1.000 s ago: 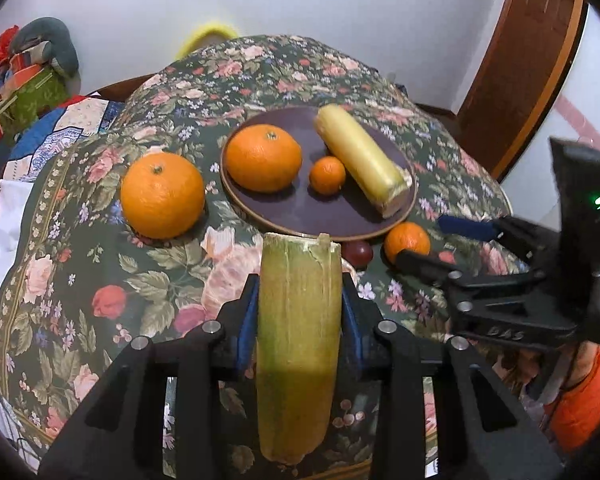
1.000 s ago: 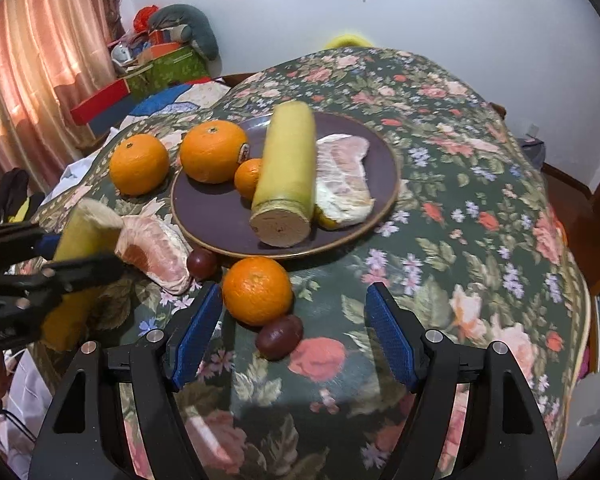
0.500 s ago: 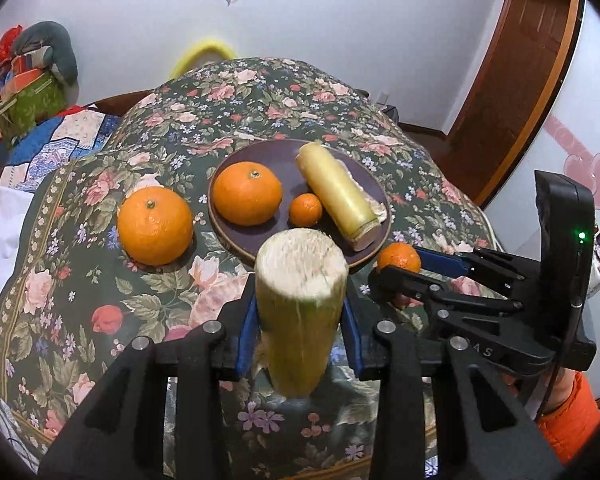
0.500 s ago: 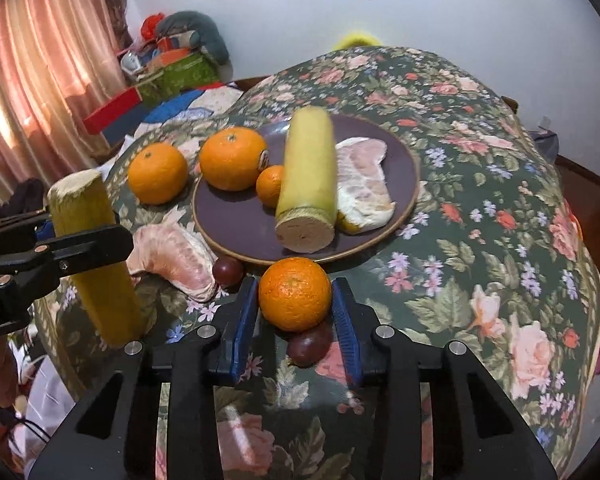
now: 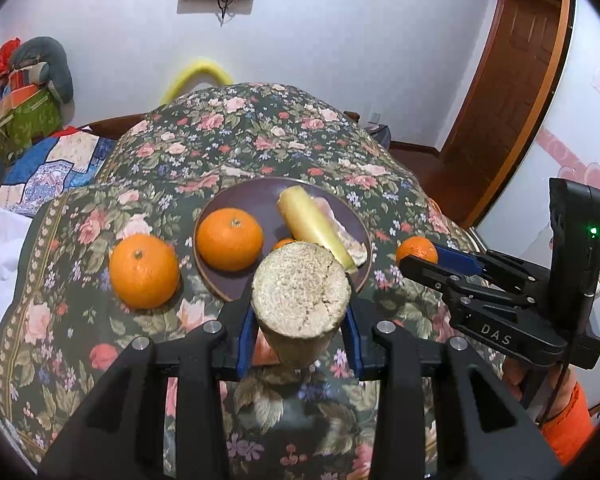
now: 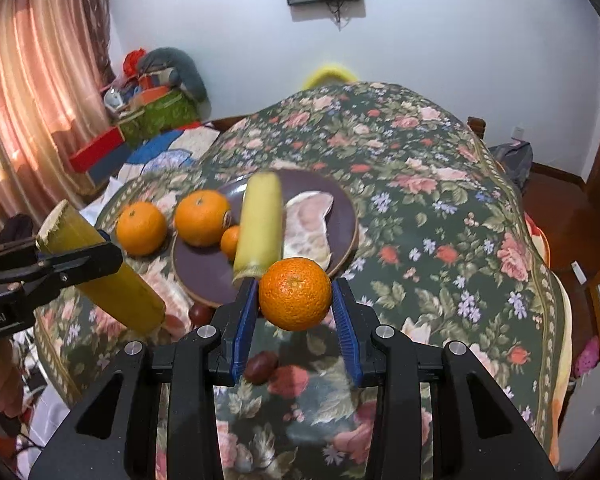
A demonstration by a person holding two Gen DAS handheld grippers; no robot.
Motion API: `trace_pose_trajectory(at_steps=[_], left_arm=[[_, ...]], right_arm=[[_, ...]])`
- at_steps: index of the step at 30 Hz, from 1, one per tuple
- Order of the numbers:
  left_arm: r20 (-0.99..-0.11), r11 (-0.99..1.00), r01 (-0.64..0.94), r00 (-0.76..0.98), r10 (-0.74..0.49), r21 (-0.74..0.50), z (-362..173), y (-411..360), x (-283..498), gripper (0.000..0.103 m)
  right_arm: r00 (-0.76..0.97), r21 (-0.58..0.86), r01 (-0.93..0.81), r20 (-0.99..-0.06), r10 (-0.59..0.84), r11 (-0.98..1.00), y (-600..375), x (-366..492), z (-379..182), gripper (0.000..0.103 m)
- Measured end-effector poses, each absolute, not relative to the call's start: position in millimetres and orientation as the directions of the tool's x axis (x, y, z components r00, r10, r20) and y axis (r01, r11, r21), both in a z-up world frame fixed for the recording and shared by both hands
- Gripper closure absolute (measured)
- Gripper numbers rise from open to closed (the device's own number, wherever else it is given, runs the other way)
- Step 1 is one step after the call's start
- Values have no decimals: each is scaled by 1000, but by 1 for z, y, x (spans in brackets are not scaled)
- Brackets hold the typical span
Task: Organize fruits
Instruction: 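Lift the yellow cylinder with the left gripper while the right gripper grasps a mandarin, then lower the cylinder and mandarin onto the plate and open both grippers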
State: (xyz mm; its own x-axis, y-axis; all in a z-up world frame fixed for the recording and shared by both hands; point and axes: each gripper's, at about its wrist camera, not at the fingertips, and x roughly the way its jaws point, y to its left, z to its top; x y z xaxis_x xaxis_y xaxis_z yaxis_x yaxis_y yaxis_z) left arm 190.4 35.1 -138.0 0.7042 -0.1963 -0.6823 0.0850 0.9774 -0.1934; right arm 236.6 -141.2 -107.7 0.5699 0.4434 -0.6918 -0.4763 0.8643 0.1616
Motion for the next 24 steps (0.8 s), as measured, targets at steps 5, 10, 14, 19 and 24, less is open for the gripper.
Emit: trace_pose_trajectory(at_steps=[5,10,14,19,24], left_arm=[[-678,978,81,709,-193,-193,-139,36,202,67],[-685,977,59,704,-188,-207,-145,42,219,67],[-694,970,54,688,-209,-238,-151,48,234,67],[-700,971,46,686,-200,-233,-155,47,252,67],[-709,976,45,681,-185,-211,-159,42,265,67]], right_arm=[[585,163,-467,-680,442,869,-143,245,-105,69],[585,166,-462,-682,440,871,-141,254,-108,69],[580,164,-468,-684,441,869,-138,258,-111,69],[576,155,-474,-690,439,867,-135,266,-115,69],[573,141,-463,-705,417,875,-136,277,-123,69]])
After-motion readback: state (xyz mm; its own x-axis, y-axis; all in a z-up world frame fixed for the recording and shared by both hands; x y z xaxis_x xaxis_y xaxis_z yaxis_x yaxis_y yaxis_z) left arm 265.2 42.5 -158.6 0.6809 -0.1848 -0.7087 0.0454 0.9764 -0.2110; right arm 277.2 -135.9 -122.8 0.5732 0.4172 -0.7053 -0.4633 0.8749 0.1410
